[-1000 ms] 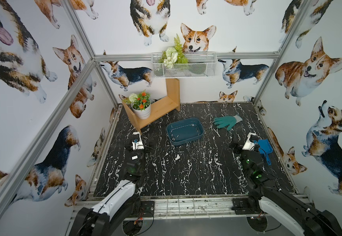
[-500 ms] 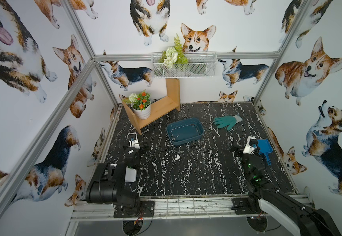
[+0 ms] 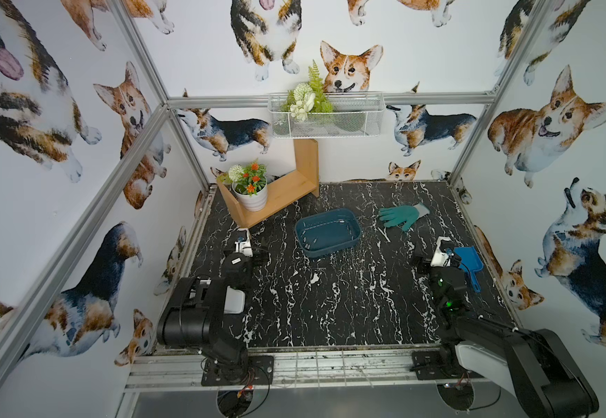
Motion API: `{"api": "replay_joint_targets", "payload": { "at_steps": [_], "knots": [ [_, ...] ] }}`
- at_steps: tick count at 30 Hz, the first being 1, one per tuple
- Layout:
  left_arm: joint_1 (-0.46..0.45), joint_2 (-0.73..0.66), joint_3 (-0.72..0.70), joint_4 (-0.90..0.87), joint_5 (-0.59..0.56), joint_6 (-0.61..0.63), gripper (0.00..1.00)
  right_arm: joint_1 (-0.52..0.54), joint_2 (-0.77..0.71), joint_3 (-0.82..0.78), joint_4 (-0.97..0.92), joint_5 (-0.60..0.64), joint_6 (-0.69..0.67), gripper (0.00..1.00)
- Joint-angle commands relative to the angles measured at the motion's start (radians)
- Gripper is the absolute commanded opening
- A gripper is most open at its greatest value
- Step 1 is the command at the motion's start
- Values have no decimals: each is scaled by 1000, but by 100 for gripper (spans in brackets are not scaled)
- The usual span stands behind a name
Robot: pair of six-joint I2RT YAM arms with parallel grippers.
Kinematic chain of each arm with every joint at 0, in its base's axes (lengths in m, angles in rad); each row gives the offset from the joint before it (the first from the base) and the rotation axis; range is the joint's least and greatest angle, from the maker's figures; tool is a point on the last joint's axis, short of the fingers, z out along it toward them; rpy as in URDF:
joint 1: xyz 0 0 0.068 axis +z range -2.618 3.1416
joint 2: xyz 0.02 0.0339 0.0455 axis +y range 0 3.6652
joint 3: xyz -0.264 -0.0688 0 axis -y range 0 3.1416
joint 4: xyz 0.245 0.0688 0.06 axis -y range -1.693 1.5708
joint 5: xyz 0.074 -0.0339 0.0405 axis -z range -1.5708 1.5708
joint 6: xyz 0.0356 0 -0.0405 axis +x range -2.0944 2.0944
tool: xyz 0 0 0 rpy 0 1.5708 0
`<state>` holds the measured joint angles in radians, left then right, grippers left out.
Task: Put the bit on the desktop into the storage box
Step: Reset both arms
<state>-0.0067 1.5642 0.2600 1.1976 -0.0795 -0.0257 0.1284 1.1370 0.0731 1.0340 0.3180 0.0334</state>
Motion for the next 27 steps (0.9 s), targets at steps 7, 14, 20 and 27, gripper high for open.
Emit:
{"api": "replay_joint_targets", "payload": {
  "at_steps": [7,14,20,27],
  "knots": [
    [-21,1,6,5,-40,27,100,-20,192,-14,292,-55,-59,100],
    [-21,5,13,-4,-38,26,100,-76,307,58,240,-46,10,100],
    [-20,2,9,2,-37,26,100,-109,299,61,232,-105,26,100],
    [-21,0,4,7,-39,27,100,-107,303,50,256,-104,28,100]
  ]
}}
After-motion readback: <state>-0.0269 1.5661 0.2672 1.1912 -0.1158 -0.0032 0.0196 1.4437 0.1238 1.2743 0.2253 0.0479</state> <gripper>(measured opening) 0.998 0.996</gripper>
